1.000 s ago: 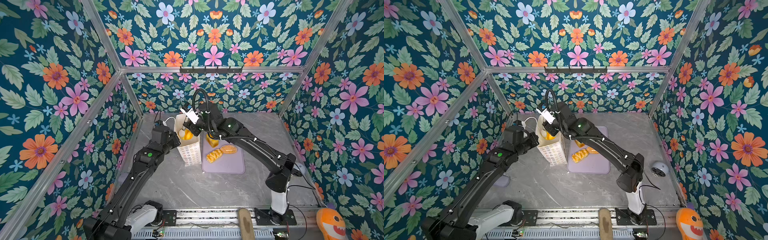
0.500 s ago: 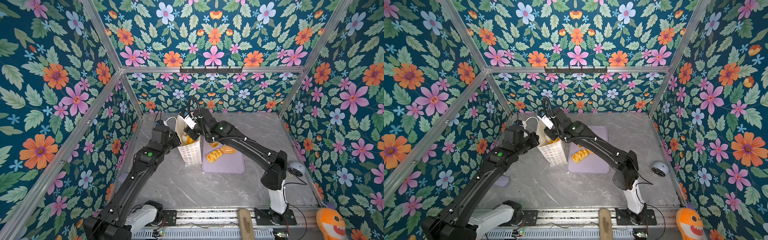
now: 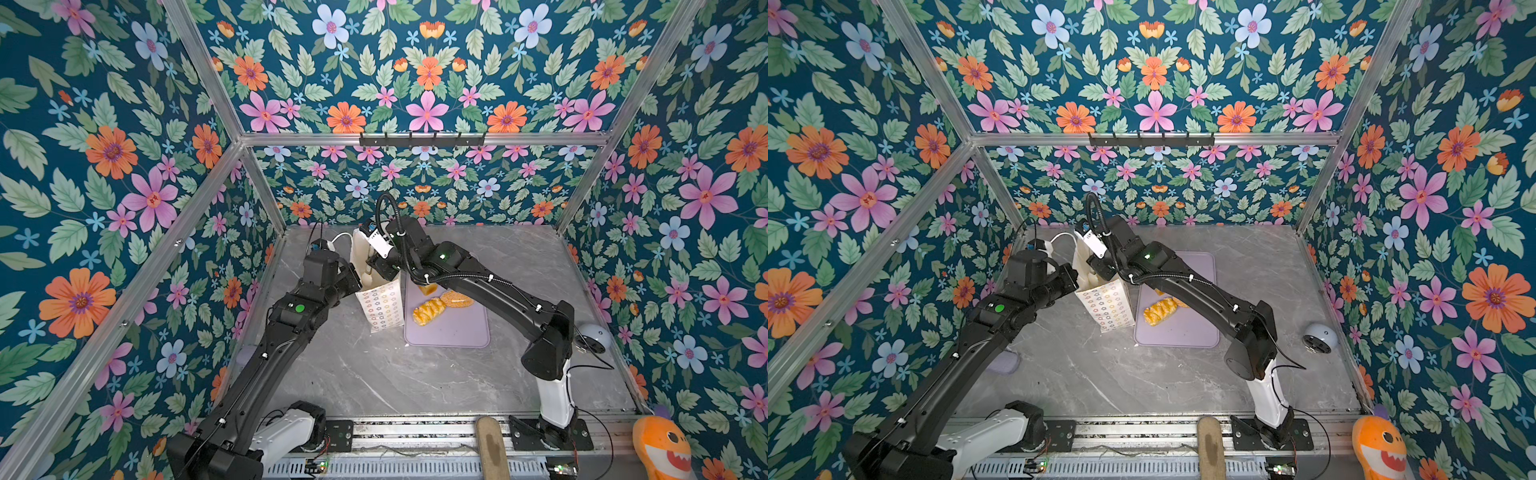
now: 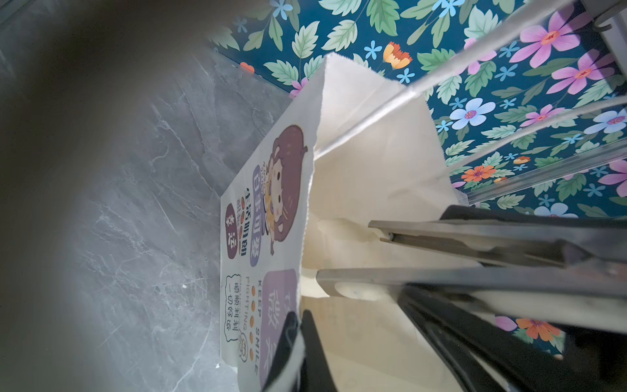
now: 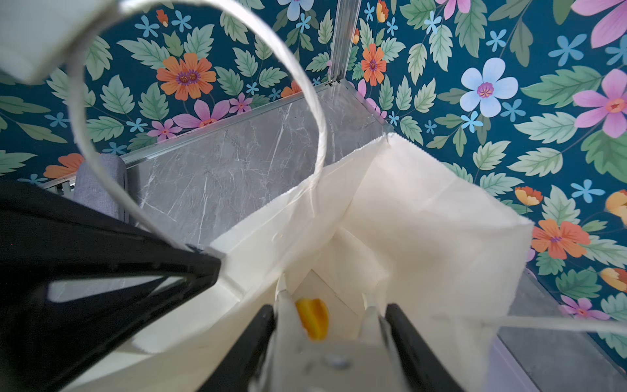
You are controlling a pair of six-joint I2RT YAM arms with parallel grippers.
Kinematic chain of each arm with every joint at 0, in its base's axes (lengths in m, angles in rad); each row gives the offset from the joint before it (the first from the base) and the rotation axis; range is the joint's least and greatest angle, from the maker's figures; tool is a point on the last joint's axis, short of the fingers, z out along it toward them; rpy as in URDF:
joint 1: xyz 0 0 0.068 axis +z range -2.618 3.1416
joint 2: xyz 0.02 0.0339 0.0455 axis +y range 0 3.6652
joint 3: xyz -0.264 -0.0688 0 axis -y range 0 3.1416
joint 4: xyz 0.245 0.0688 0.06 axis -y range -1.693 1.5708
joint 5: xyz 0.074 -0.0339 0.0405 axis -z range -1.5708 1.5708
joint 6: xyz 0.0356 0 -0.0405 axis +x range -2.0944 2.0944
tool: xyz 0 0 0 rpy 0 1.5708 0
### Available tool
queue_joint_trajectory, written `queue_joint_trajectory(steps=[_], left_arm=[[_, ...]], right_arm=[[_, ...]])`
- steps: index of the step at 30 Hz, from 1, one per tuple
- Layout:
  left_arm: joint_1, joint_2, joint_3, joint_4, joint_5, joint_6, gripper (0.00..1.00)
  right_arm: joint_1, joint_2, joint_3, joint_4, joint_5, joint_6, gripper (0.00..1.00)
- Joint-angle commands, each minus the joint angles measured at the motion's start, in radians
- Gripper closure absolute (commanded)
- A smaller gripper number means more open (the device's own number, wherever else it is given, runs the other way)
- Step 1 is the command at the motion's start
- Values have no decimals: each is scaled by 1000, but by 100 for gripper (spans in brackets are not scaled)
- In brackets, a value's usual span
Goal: Pack bread into a paper bag
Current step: Place the bread in the paper bag.
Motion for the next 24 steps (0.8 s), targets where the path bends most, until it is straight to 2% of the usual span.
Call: queue_joint_trajectory(steps=[1, 13, 17, 24], left_arm=[[-1, 0, 6, -5, 1, 6, 100], [-1, 2, 1, -7, -7, 7, 100], [0, 4, 0, -7, -7, 7, 100], [0, -2, -3, -11, -14, 11, 100]], right_arm=[[-1, -23, 4, 36, -14, -4, 48], [-3, -129, 55, 81, -73, -43, 51], [-10, -193, 51, 126, -126, -46, 51], [-48, -313, 18, 191, -145, -67, 52]])
